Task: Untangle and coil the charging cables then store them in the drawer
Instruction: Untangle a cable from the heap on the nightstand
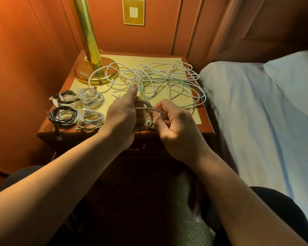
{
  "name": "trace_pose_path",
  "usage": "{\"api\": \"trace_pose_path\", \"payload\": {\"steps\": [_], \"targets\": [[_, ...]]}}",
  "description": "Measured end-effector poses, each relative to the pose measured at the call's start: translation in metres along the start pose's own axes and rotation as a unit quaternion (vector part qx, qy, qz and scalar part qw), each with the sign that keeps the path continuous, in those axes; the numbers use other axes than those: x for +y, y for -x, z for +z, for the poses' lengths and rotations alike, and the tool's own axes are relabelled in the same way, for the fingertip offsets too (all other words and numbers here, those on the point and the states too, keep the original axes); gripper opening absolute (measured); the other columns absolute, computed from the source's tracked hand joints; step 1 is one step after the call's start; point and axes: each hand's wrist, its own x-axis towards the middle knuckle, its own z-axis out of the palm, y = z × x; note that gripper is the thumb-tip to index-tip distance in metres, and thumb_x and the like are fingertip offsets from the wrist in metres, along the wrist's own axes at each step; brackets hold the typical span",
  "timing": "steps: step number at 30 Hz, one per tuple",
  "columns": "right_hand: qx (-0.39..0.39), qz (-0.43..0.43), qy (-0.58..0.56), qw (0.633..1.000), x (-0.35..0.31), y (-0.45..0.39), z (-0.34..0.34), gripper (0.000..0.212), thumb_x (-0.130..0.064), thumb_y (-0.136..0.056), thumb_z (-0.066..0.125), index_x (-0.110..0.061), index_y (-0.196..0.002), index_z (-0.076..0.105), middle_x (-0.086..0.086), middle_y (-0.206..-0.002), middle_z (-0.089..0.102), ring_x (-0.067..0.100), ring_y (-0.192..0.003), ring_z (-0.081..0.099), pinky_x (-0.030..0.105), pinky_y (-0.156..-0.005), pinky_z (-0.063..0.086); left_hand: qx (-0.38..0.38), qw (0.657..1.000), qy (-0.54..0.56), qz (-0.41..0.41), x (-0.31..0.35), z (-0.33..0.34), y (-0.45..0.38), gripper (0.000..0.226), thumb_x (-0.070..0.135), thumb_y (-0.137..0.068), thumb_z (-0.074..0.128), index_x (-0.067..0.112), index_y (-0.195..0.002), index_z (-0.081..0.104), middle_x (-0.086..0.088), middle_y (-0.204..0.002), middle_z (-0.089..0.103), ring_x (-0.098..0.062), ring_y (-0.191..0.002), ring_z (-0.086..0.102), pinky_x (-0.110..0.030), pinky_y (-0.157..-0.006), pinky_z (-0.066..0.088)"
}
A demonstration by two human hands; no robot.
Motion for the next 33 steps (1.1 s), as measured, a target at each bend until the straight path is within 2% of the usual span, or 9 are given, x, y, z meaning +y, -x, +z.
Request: {"api": "trace_pose_path", "payload": {"steps": [4,7,12,15,19,23,27,30,33], "targets": [[-0.017,0.05,-0.062,0.997,0.003,0.003,-0.004,0.022,-0.026,-0.108,0.052,-0.015,-0.091,0.061,-0.009,-0.063,0.056,0.01,-0.058,0.05,0.037,-0.055,0.042,-0.055,0.997,-0.055,-0.006,-0.002,-0.004,-0.001,0.062,0.064,-0.103,0.035,0.021,-0.059,0.032,0.003,-0.051,0.025,-0.015,-0.043,0.021,-0.025,-0.043,0.021],[-0.045,0.052,-0.072,0.995,0.004,0.003,-0.008,0.024,-0.029,-0.105,0.054,-0.013,-0.09,0.064,0.007,-0.075,0.064,0.029,-0.071,0.06,0.048,-0.064,0.05,-0.088,0.991,-0.1,-0.017,-0.001,-0.011,-0.003,0.068,0.07,-0.101,0.031,0.019,-0.055,0.031,0.001,-0.05,0.026,-0.017,-0.044,0.019,-0.025,-0.045,0.019],[-0.011,0.089,-0.138,0.986,0.009,-0.004,-0.022,0.021,-0.017,-0.104,0.061,-0.012,-0.083,0.059,-0.007,-0.059,0.05,0.006,-0.053,0.044,0.024,-0.052,0.038,-0.152,0.952,-0.266,-0.005,0.004,-0.023,-0.006,0.063,0.062,-0.1,0.04,0.015,-0.059,0.034,-0.003,-0.052,0.028,-0.017,-0.044,0.024,-0.023,-0.045,0.024],[0.024,0.169,-0.221,0.96,0.011,-0.009,-0.025,0.012,-0.01,-0.102,0.06,-0.017,-0.098,0.052,-0.015,-0.051,0.049,0.001,-0.044,0.041,0.017,-0.044,0.034,-0.207,0.945,-0.254,-0.021,0.008,-0.028,-0.007,0.055,0.046,-0.106,0.043,0.016,-0.06,0.034,0.0,-0.055,0.026,-0.015,-0.048,0.02,-0.022,-0.045,0.02],[-0.032,0.193,-0.112,0.974,0.021,-0.005,-0.031,0.009,-0.014,-0.104,0.056,-0.022,-0.108,0.059,-0.014,-0.06,0.056,0.008,-0.057,0.048,0.035,-0.057,0.043,-0.209,0.948,-0.239,-0.016,0.008,-0.035,-0.007,0.048,0.039,-0.106,0.046,0.018,-0.064,0.038,0.002,-0.059,0.026,-0.014,-0.051,0.021,-0.025,-0.047,0.018],[-0.085,0.171,0.005,0.982,0.025,0.002,-0.04,0.03,-0.035,-0.106,0.054,-0.026,-0.091,0.079,-0.016,-0.087,0.068,-0.009,-0.081,0.062,0.021,-0.08,0.048,-0.166,0.968,-0.184,0.023,0.007,-0.038,-0.01,0.055,0.04,-0.108,0.04,0.026,-0.055,0.034,0.005,-0.056,0.022,-0.013,-0.049,0.016,-0.025,-0.046,0.017],[-0.094,0.171,0.069,0.978,0.028,0.004,-0.046,0.043,-0.056,-0.102,0.051,-0.031,-0.082,0.079,-0.009,-0.082,0.072,-0.001,-0.084,0.066,0.032,-0.086,0.052,-0.148,0.978,-0.144,0.026,0.009,-0.041,-0.012,0.06,0.037,-0.111,0.034,0.03,-0.051,0.034,0.008,-0.053,0.023,-0.01,-0.045,0.016,-0.023,-0.044,0.017],[-0.105,0.183,0.004,0.977,0.03,0.005,-0.039,0.038,-0.045,-0.106,0.051,-0.026,-0.089,0.079,-0.009,-0.076,0.073,0.007,-0.07,0.064,0.03,-0.074,0.051,-0.173,0.979,-0.111,0.004,0.005,-0.039,-0.011,0.062,0.036,-0.111,0.032,0.029,-0.049,0.03,0.008,-0.05,0.021,-0.008,-0.042,0.015,-0.021,-0.044,0.016],[-0.12,0.199,-0.122,0.965,0.025,0.004,-0.039,0.033,-0.034,-0.105,0.052,-0.013,-0.105,0.077,0.004,-0.09,0.079,0.012,-0.07,0.069,0.022,-0.063,0.052,-0.175,0.98,-0.085,-0.037,0.001,-0.036,-0.01,0.061,0.038,-0.111,0.033,0.026,-0.051,0.025,0.007,-0.048,0.02,-0.009,-0.039,0.016,-0.021,-0.042,0.019]]}}
